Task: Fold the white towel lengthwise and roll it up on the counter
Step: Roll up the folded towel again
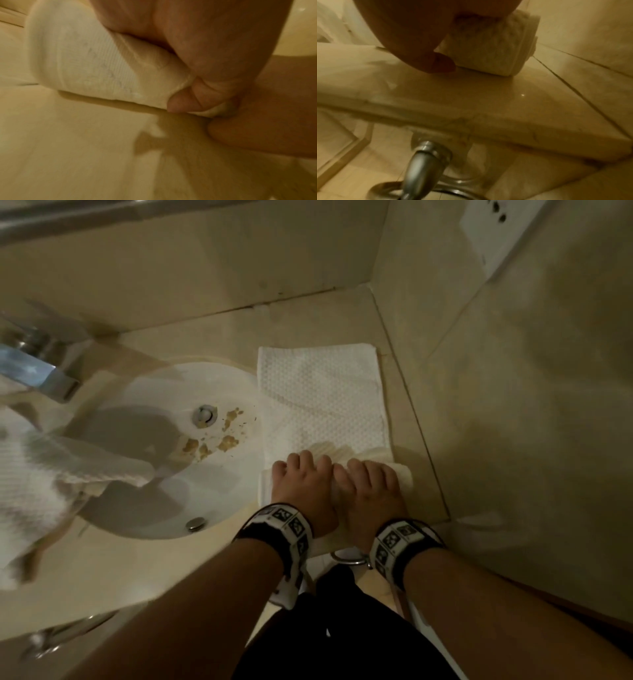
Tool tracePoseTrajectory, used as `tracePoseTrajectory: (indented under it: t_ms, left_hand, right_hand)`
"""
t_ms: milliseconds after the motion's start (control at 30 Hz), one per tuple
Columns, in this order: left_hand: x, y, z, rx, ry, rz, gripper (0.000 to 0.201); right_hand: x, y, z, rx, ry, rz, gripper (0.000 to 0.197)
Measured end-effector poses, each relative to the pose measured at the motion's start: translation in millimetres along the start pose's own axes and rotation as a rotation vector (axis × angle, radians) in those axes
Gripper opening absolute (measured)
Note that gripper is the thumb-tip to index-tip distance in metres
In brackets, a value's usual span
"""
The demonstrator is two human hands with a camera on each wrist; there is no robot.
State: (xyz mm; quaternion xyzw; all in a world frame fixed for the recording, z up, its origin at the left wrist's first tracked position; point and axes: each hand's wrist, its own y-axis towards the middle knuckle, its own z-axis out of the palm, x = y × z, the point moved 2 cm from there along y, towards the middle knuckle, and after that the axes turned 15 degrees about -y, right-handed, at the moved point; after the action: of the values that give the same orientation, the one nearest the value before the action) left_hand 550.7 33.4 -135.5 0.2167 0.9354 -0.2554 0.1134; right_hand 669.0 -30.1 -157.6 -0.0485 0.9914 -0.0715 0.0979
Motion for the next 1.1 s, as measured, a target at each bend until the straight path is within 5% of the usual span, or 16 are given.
tracePoseTrajectory:
  t_ms: [133,333,633,800,967,1100]
  left_hand:
    - [1,4,-4,-0.072,-0.005,0.000,0.062]
    - [7,-22,17,-0.179,0.047,0.020,0.062]
    - [-11,-68,32,0.023,-0.027,-0.042,0.068]
    - [-8,-46,14,0.128,-0.038,-0.021,0.077]
    - [1,-22,2,0.208,-0.061,-0.021,0.078]
    - [5,-18,3,0.170,-0.130,-0.027,0.081]
  right_hand:
    - [-13,27,-15,0.103,-0.048,-0.048,0.059]
    - [-6,19,-25,0.220,-0.090,-0.063,0.081]
    - [5,-38,-26,0.318,-0.032,-0.120,0.074]
    - [-2,-24,-32,0.311,0.047,-0.099,0.068]
    - [13,-39,-26,0.160,-0.048,-0.060,0.100]
    - [16,-41,-17,0.141,-0.028,-0.014,0.102]
